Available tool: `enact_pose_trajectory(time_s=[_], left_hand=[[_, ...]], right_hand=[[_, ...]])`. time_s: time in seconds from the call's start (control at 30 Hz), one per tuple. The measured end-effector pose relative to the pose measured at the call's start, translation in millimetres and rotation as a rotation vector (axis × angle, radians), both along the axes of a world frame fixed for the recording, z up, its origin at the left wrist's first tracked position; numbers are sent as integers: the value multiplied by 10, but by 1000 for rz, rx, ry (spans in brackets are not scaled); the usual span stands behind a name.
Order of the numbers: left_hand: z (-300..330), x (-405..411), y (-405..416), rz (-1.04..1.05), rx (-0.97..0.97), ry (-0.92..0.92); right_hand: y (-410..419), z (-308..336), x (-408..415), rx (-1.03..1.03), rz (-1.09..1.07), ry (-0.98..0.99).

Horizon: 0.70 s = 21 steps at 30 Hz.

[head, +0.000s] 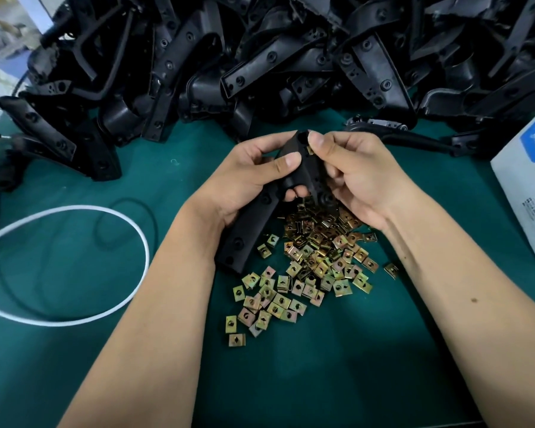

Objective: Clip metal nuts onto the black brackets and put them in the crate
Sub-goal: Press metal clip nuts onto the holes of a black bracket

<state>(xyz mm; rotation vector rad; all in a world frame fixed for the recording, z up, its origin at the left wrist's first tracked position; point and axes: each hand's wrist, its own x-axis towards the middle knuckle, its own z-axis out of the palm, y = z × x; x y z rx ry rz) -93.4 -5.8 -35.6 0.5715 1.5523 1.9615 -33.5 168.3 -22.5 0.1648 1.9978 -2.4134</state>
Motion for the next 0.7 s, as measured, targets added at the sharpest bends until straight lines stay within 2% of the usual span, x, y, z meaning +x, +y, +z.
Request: enact_pose_trajectory(time_s=[0.17,0.3,0.43,0.5,0.63,0.7], left_hand=[[-26,-1,42,56,-37,25],[-24,-2,23,107,-37,48],[-11,-65,-95,214,-40,90],[1,-112,-174,304,-26,27],[3,-178,-311,359,21,-91],[-3,-210,-351,414,49,-121]], right_hand=[[27,-41,-3,123,-69,7],[15,-86,-21,339,-188,160],[-58,-81,-4,405,-100,159],[-179,-85,18,442,-82,170],[-341,-94,58,812,-148,389],[-326,-72,76,992,-4,424]])
